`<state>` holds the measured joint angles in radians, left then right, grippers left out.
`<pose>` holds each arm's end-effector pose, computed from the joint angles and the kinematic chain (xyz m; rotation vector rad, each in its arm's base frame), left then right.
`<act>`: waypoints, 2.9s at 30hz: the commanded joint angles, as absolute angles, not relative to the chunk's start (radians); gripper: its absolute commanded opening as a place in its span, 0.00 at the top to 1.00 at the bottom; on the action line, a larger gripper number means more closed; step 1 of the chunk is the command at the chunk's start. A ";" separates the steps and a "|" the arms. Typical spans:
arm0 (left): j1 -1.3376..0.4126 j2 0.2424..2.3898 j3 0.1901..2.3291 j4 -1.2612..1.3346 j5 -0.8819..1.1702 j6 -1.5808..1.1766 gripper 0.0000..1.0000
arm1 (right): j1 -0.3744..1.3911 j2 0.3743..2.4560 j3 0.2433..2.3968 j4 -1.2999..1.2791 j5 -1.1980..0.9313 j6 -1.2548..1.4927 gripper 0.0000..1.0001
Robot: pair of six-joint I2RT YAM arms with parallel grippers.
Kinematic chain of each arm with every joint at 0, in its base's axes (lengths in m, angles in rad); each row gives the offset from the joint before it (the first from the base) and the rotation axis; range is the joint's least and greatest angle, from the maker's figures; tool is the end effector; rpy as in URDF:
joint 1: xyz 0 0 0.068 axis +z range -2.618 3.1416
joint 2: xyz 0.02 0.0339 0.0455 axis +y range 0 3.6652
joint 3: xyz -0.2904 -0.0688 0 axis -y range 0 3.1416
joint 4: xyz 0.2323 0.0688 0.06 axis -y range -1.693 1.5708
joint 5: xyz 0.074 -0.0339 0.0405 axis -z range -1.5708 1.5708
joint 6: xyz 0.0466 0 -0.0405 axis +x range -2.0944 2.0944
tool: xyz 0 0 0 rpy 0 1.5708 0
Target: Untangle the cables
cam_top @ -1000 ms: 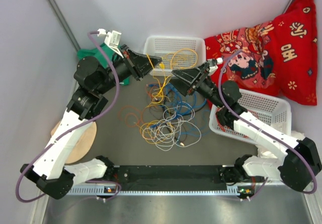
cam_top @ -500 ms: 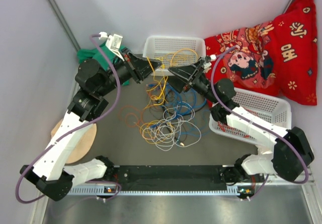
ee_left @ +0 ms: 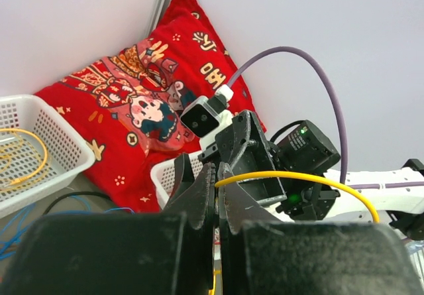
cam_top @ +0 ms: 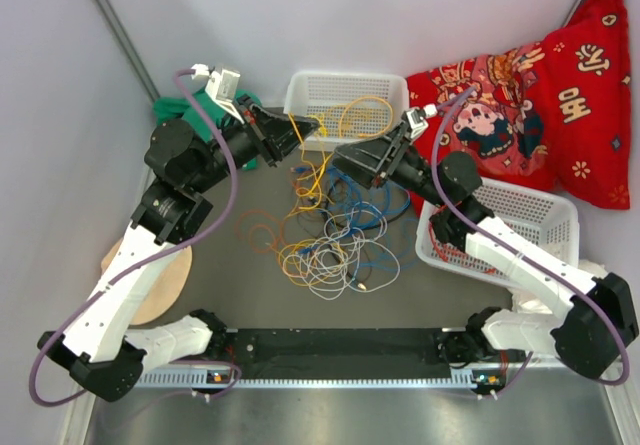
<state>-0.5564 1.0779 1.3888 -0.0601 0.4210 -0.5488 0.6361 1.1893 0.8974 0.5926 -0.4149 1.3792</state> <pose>0.1583 -0.1209 0.5264 0.3895 1.3941 -1.1976 0.2004 0.1714 0.4082 0.1481 1.5820 1.9249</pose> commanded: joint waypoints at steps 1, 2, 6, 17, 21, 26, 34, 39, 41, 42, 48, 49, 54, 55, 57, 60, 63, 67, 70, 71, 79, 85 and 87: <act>-0.557 1.063 1.401 -0.008 0.385 -0.499 1.00 | 0.627 1.149 0.936 0.552 -0.434 1.333 0.20; -0.557 1.060 1.404 -0.011 0.376 -0.494 1.00 | 0.626 1.138 0.940 0.526 -0.427 1.310 0.20; -0.558 1.063 1.408 -0.009 0.365 -0.483 1.00 | 0.627 1.103 0.917 0.524 -0.417 1.328 0.20; -0.558 1.058 1.359 0.066 0.391 -0.515 1.00 | 0.640 1.226 0.949 0.767 -0.457 1.508 0.18; -0.557 1.052 1.338 0.087 0.414 -0.544 1.00 | 0.646 1.296 1.006 0.782 -0.460 1.519 0.18; -0.557 1.049 1.313 0.117 0.440 -0.586 1.00 | 0.644 1.353 1.054 0.824 -0.428 1.528 0.19; -0.558 1.022 1.290 0.091 0.419 -0.560 1.00 | 0.644 1.384 1.059 0.861 -0.411 1.543 0.71; -0.558 1.012 1.304 0.075 0.388 -0.529 1.00 | 0.632 1.324 1.009 0.792 -0.399 1.505 0.99; -0.558 1.009 1.316 0.060 0.361 -0.522 1.00 | 0.621 1.281 0.980 0.741 -0.394 1.477 1.00; -0.558 1.006 1.322 0.054 0.351 -0.515 1.00 | 0.603 1.264 0.971 0.715 -0.394 1.465 1.00; -0.558 1.012 1.419 -0.147 0.130 -0.443 1.00 | 0.491 1.077 0.985 0.304 -0.353 1.246 1.00; -0.558 1.011 1.427 -0.172 0.080 -0.437 1.00 | 0.441 1.054 0.997 0.238 -0.342 1.179 1.00; -0.555 0.999 1.436 -0.293 -0.200 -0.428 1.00 | 0.290 0.912 1.083 -0.092 -0.284 1.022 1.00; -0.557 0.997 1.434 -0.320 -0.283 -0.426 1.00 | 0.267 0.894 1.095 -0.122 -0.278 1.009 1.00; -0.555 0.989 1.428 -0.334 -0.362 -0.416 1.00 | 0.183 0.864 1.129 -0.198 -0.272 0.976 1.00; -0.548 0.986 1.422 -0.351 -0.478 -0.396 1.00 | 0.146 0.813 1.217 -0.334 -0.181 0.881 1.00; -0.528 0.992 1.427 -0.360 -0.531 -0.374 1.00 | 0.144 0.761 1.259 -0.389 -0.068 0.838 1.00; -0.470 1.026 1.453 -0.420 -0.549 -0.400 1.00 | 0.147 0.706 1.301 -0.431 0.024 0.790 1.00; -0.442 1.035 1.440 -0.439 -0.577 -0.431 1.00 | 0.146 0.677 1.342 -0.458 0.077 0.758 1.00; -0.434 1.037 1.436 -0.445 -0.584 -0.442 1.00 | 0.146 0.669 1.354 -0.463 0.101 0.750 1.00; -0.338 1.072 1.372 -0.498 -0.577 -0.540 1.00 | 0.170 0.643 1.462 -0.483 0.170 0.684 1.00; -0.325 1.029 1.313 -0.437 -0.421 -0.568 1.00 | 0.183 0.658 1.439 -0.457 0.089 0.698 1.00; -0.325 1.017 1.302 -0.376 -0.332 -0.563 1.00 | 0.181 0.675 1.404 -0.430 0.010 0.721 1.00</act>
<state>-0.3691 1.0626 1.3342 -0.4393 -0.3672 -0.5816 0.1879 0.6712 1.4021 -0.5392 -0.0025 0.7261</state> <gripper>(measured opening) 0.016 0.008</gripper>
